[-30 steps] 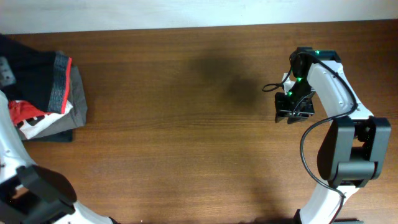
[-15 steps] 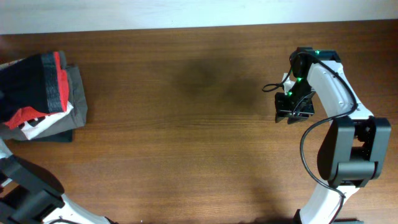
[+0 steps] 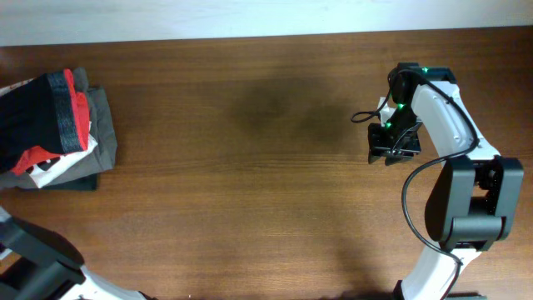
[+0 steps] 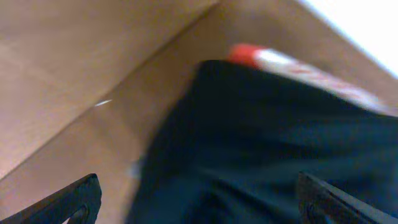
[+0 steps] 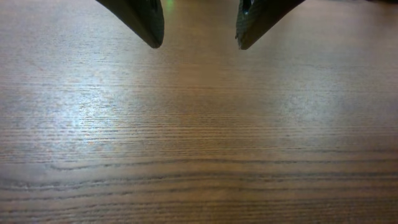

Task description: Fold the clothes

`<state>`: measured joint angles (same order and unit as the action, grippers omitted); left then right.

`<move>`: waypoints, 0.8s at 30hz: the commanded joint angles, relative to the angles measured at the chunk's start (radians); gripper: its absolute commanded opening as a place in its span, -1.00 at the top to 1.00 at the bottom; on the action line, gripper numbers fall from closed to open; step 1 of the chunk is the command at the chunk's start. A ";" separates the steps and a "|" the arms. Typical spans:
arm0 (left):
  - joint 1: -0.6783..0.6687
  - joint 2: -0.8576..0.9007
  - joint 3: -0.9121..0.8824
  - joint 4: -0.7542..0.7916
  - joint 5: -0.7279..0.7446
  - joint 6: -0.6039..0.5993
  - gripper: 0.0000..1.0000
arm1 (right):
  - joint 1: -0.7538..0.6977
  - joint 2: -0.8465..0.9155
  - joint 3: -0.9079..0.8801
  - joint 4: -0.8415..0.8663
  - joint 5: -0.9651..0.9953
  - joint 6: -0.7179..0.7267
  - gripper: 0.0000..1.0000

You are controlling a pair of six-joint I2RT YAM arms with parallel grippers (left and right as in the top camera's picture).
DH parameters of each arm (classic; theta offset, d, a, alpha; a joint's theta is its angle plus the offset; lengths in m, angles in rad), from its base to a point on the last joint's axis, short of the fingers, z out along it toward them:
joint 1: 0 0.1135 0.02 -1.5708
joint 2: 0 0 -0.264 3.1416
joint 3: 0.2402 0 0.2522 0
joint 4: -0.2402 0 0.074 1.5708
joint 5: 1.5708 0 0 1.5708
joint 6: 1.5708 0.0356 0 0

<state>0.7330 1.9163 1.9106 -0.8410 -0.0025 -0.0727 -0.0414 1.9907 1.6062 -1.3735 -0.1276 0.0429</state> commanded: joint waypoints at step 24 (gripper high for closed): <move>-0.705 -0.121 0.026 -0.406 0.171 0.043 -0.98 | -0.005 -0.043 0.263 -0.046 -0.124 -0.064 -0.98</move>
<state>0.0460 1.8103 1.9228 -1.1744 0.1616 -0.0452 -0.0418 1.9888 1.8172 -1.3800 -0.2520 -0.0257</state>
